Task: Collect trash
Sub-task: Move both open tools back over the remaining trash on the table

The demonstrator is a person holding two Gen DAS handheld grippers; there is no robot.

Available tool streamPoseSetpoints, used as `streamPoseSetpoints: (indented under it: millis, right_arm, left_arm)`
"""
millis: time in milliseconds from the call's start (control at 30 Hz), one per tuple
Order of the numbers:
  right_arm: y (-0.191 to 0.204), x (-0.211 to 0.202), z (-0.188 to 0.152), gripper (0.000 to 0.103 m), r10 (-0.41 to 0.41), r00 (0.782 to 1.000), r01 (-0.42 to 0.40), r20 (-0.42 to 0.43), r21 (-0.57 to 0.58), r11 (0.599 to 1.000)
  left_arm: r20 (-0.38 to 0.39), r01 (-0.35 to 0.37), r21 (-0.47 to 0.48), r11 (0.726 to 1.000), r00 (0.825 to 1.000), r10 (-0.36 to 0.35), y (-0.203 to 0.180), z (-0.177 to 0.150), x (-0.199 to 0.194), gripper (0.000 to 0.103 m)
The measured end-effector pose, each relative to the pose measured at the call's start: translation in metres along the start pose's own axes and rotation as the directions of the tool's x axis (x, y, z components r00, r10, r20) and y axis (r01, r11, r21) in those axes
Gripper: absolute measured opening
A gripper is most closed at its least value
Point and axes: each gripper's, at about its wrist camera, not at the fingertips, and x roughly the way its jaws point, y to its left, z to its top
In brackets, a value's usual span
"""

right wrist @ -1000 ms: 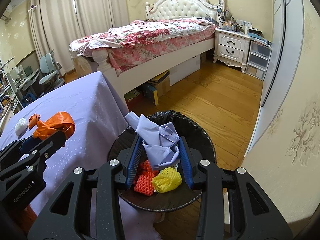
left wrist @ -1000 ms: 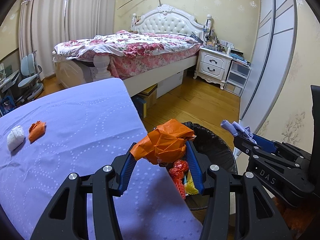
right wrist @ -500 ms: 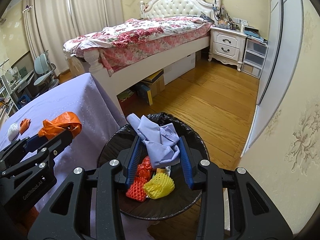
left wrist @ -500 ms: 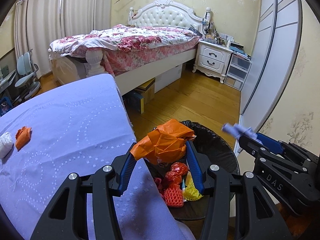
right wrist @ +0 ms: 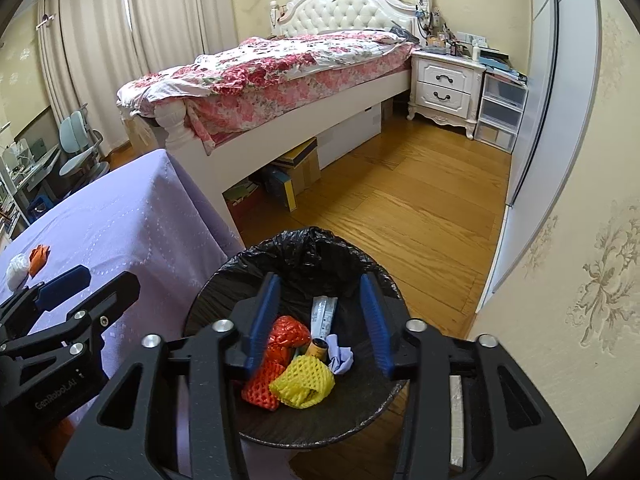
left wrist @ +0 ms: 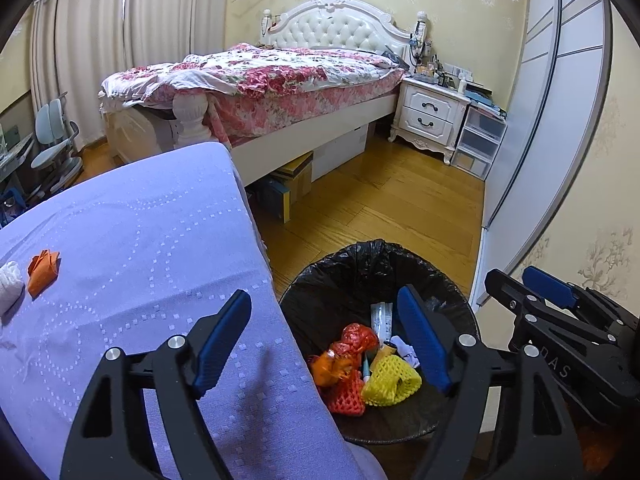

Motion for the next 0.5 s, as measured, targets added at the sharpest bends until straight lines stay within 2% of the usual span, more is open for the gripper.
streamPoseSetpoints:
  millis: [300, 500]
  right_arm:
    - [0.000, 0.001, -0.001, 0.068, -0.019, 1.000, 0.019, -0.004, 0.006, 1.000]
    - [0.007, -0.001, -0.002, 0.072, -0.007, 1.000, 0.007, -0.003, 0.000, 1.000]
  left_arm:
    - [0.025, -0.035, 0.003, 0.999, 0.999, 0.035, 0.003, 0.000, -0.011, 0.080]
    - [0.044, -0.088, -0.003, 0.996, 0.995, 0.088, 0.019, -0.002, -0.023, 0.081]
